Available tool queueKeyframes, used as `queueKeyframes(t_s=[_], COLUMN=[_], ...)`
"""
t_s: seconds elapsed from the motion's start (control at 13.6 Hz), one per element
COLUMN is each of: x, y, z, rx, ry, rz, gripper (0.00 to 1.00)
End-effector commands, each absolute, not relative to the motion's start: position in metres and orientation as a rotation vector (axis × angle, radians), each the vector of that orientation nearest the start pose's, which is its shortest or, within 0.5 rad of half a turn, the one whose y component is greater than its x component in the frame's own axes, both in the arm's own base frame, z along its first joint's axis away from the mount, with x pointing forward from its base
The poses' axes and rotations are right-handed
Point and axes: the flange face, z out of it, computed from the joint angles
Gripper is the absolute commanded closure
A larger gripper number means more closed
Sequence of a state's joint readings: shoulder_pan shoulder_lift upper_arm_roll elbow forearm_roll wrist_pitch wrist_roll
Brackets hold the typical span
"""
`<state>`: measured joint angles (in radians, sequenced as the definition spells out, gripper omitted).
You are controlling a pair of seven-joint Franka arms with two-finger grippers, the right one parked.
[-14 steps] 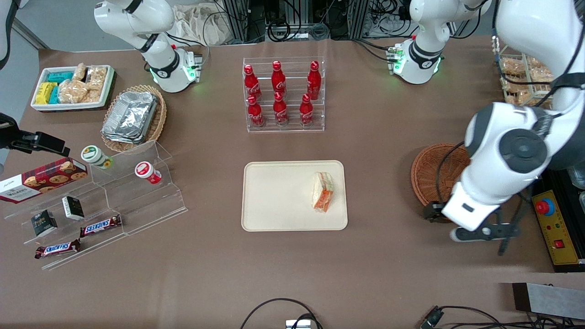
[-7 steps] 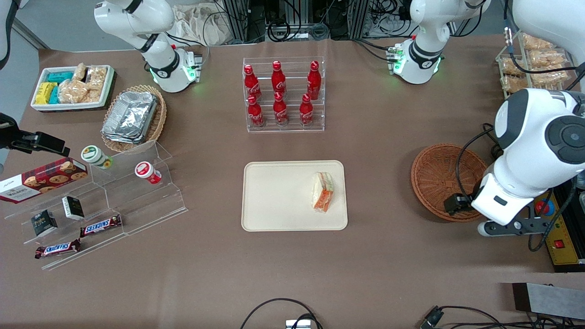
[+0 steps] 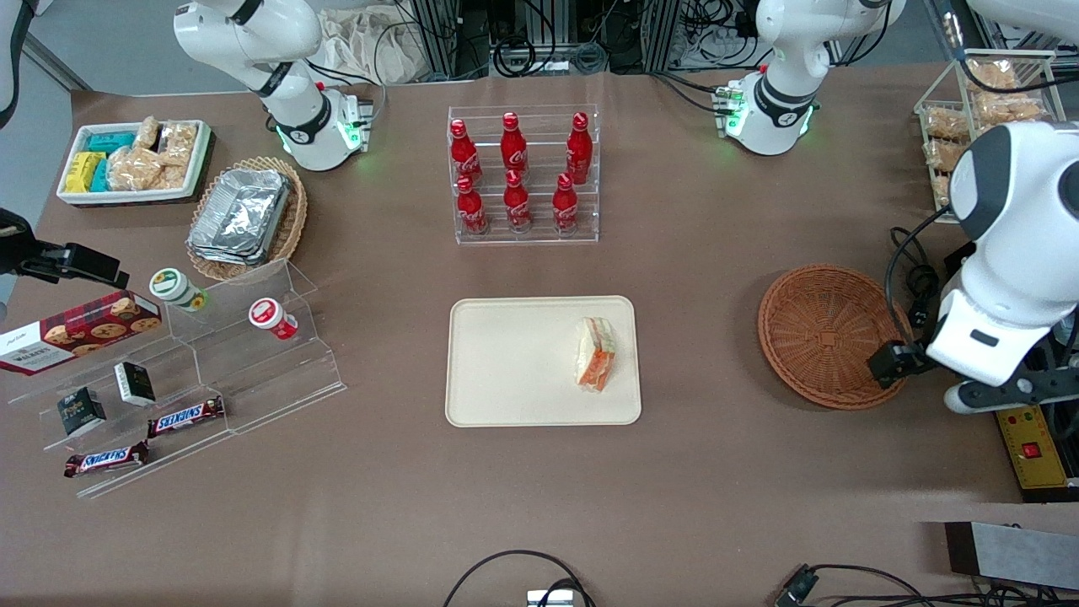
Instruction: Place sandwich from basket to tray
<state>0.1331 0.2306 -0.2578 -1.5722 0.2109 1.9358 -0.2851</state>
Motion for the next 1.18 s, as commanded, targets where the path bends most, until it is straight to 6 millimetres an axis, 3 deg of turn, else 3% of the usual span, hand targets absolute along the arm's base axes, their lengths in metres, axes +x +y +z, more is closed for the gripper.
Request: queueKeyframes(t_s=[0.0, 0.29, 0.81, 1.11], x=[0.614, 0.575, 0.545, 0.536], y=[-0.031, 0.001, -0.016, -0.022], z=[0.553, 0.606, 0.655, 0.663], rx=[-3.062, -3.116, -3.142, -3.141], ry=[-0.050, 0.103, 0.143, 0.157], rz=[-0.276, -0.227, -0.138, -0.113], gripper=[0.00, 0.00, 0.00, 0.00])
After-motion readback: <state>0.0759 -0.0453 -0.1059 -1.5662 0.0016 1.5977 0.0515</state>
